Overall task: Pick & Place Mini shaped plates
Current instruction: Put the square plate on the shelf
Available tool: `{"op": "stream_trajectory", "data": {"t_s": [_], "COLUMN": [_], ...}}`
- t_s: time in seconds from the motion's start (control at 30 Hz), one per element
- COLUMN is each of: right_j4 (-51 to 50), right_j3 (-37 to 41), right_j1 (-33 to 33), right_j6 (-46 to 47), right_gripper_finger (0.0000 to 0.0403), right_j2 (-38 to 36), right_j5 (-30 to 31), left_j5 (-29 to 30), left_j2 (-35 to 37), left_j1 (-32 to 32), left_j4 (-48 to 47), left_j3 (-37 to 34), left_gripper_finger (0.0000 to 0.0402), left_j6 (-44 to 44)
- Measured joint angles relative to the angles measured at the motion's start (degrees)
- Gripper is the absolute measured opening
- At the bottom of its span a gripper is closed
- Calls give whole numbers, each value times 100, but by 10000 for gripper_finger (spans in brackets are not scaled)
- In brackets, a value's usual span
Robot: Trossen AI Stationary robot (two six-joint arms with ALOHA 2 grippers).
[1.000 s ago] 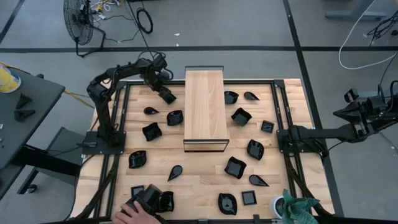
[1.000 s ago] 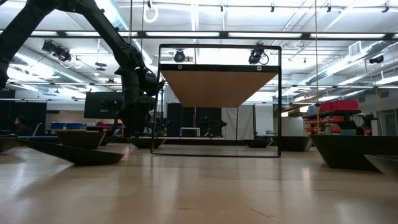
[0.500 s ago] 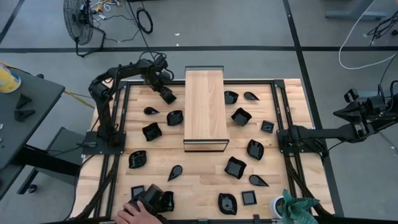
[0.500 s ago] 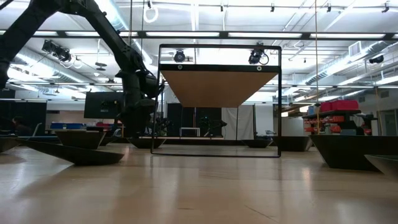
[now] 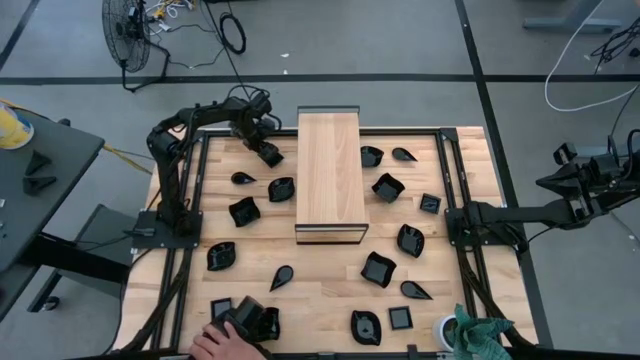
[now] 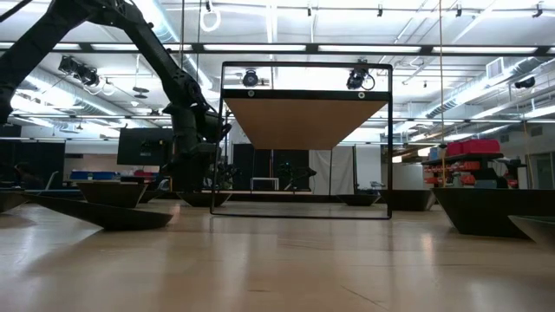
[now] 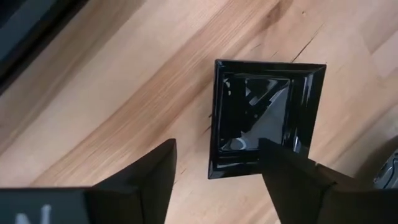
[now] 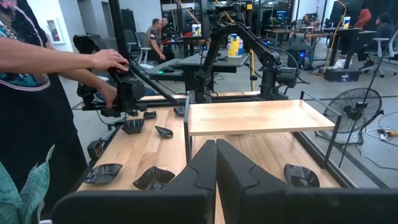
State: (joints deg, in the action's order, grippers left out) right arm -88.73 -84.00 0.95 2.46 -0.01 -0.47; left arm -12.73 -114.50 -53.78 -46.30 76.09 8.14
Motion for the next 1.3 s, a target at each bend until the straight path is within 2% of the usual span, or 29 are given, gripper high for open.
{"op": "stream_trajectory", "data": {"t_s": [0.2, 0.37, 1.3], "right_j4": [2, 0, 1], "right_j3": [-1, -1, 1], "right_j1": [0, 0, 0], "right_j6": [0, 0, 0], "right_gripper_finger": [10, 10, 10], "right_j2": [0, 0, 0], "right_j5": [0, 1, 0], "left_j5": [-2, 107, 199], "left_j2": [0, 0, 7], "left_j1": [2, 0, 68], "left_j4": [11, 54, 238], "left_j3": [0, 0, 0], "left_gripper_finger": [178, 164, 161], "left_j6": [-2, -15, -304]}}
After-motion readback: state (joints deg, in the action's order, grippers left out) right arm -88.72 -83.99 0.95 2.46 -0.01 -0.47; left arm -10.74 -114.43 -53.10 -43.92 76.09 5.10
